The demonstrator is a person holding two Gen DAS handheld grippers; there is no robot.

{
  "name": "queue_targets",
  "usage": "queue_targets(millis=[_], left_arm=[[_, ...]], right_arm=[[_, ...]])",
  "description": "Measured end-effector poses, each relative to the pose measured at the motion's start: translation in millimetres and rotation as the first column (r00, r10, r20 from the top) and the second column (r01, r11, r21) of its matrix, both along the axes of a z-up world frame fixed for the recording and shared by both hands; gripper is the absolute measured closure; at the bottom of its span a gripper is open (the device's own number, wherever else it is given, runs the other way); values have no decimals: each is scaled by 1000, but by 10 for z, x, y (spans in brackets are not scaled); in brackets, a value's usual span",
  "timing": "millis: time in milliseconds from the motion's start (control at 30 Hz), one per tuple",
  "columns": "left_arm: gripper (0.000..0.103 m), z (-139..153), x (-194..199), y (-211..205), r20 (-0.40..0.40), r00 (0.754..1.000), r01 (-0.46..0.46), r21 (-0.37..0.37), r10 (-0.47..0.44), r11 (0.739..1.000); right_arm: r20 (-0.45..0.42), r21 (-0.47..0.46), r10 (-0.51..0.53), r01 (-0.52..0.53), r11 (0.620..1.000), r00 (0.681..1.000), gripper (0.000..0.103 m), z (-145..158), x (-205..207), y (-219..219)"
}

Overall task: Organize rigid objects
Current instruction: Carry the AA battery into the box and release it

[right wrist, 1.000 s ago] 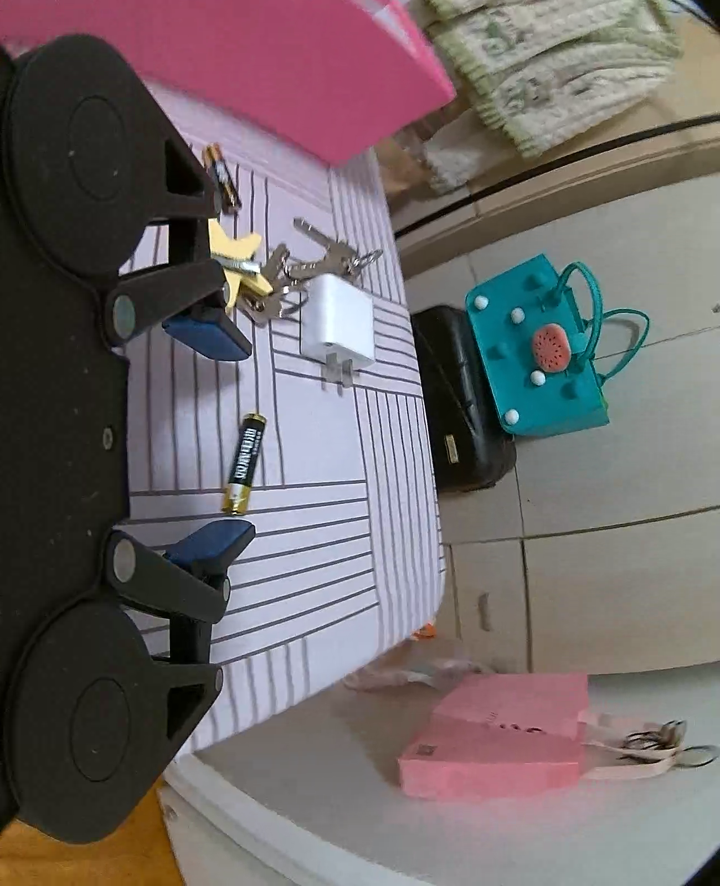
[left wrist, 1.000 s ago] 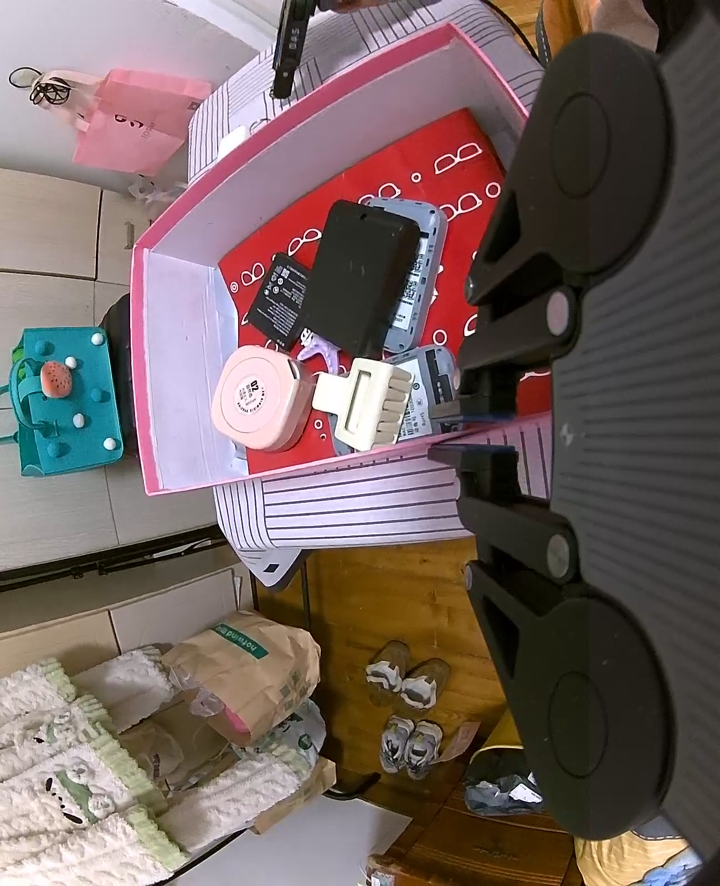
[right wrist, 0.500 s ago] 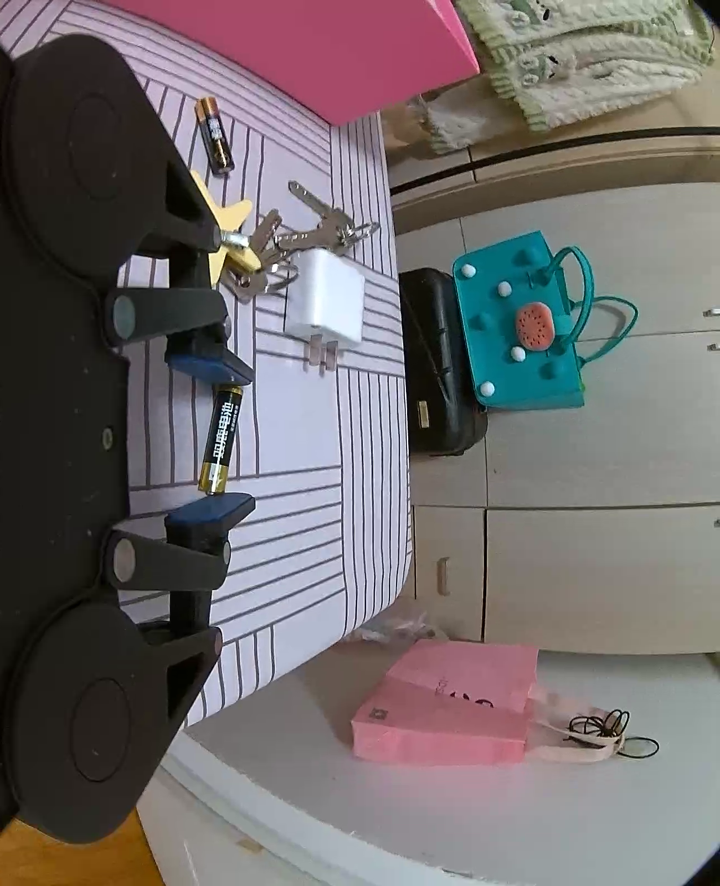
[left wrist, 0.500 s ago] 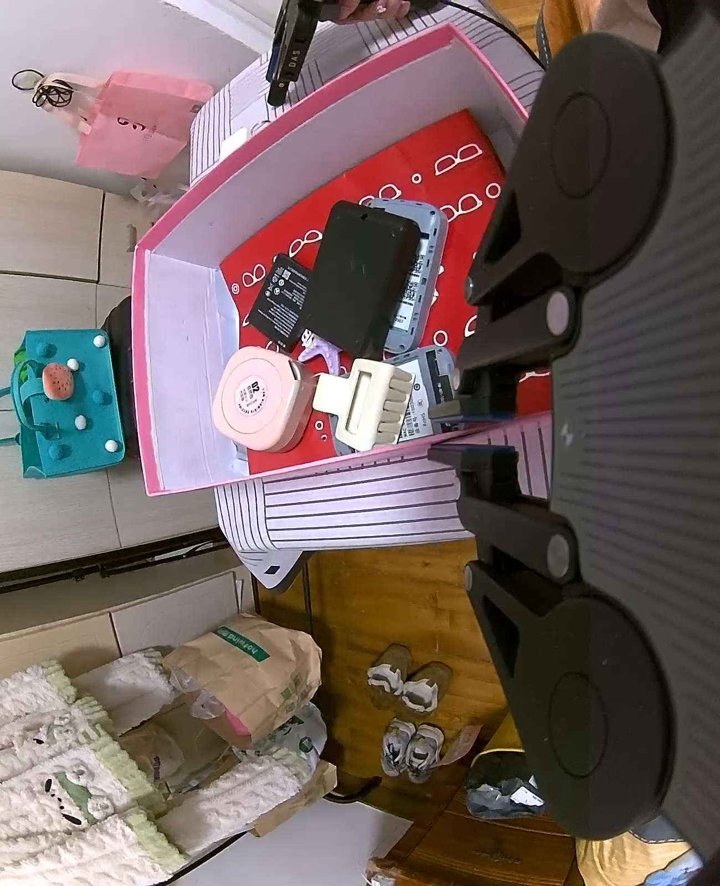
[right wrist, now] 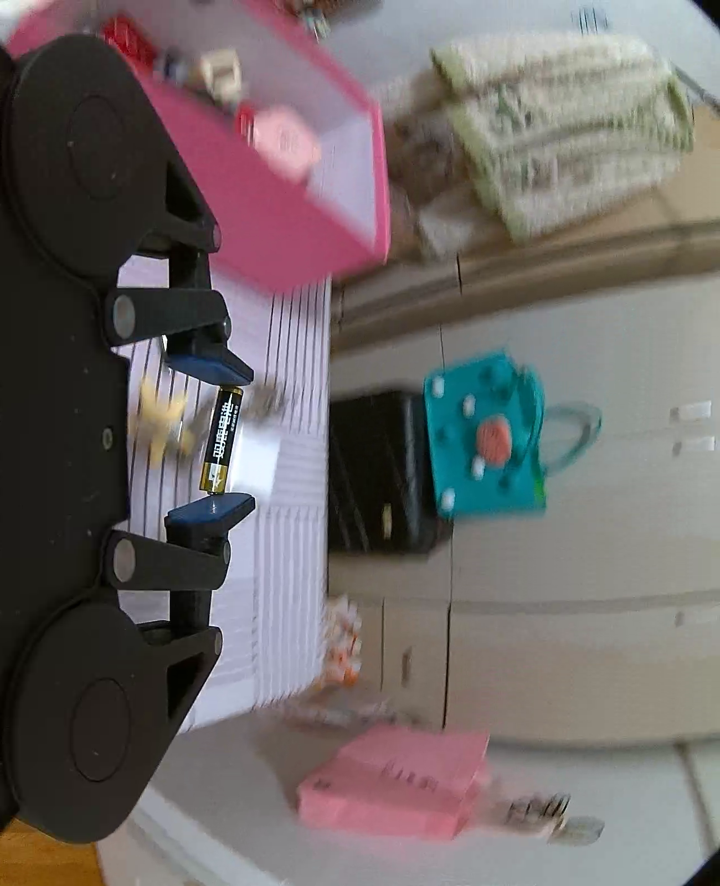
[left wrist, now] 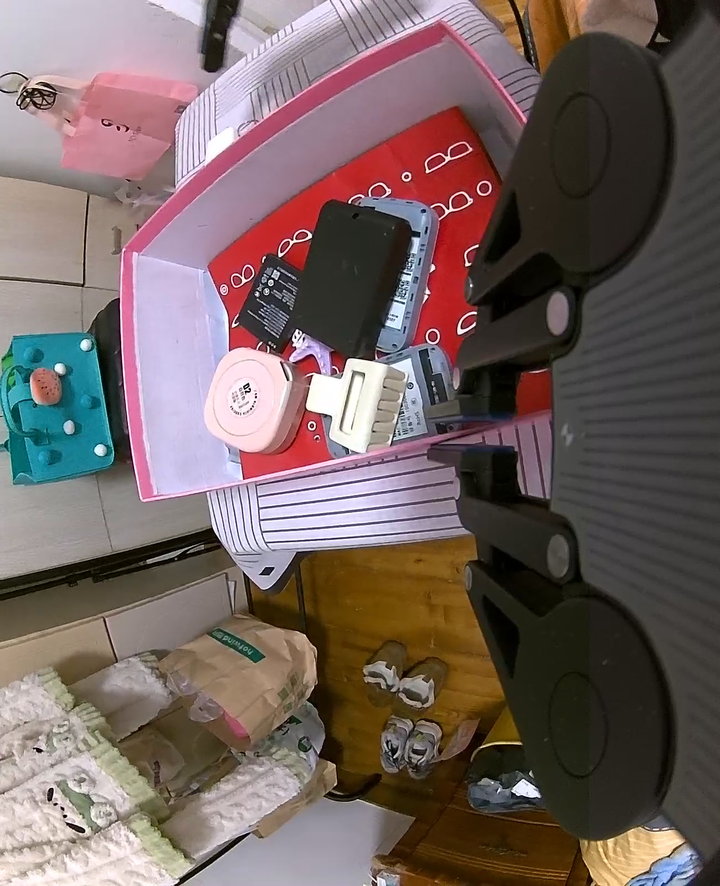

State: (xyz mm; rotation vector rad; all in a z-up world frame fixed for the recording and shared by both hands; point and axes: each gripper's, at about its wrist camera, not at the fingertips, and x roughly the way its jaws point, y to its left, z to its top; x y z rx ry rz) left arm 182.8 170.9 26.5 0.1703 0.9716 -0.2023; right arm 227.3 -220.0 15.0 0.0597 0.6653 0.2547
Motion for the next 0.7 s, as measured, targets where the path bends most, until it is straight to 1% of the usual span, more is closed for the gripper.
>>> queue_targets(millis=[100,167,233,300,367,500,600,700], left_arm=[[97,4,2,-6,-4,1000,4,4,-4,1000],[96,4,7,11,-10,1000,4,-7,-4,1000],[96,4,6,32,-13,1000,2,-17,-2,1000],[96,9,9,40,-15,1000,1,-18,-1,1000],[97,12,8,46,-16,1000,0,-17,0,1000],[97,11,15,46,-16,1000,-3,-23,3,1000],[97,9,17,59,-17,1000,-8,-29,8,1000],[97,10,19,63,-17,1000,-9,-30,9,1000]], right_arm=[[-10,3,115,-115,993,993,55,264,-22,254],[-22,8,194,-194,981,981,55,404,-17,435],[-41,15,274,-274,962,961,55,502,3,647],[-64,27,323,-322,947,944,55,539,42,823],[-92,31,374,-373,927,923,55,529,103,1021],[-166,45,431,-430,902,887,55,425,271,1358],[-206,20,441,-447,894,874,55,330,414,1547],[-250,-31,428,-449,893,869,55,178,577,1697]])
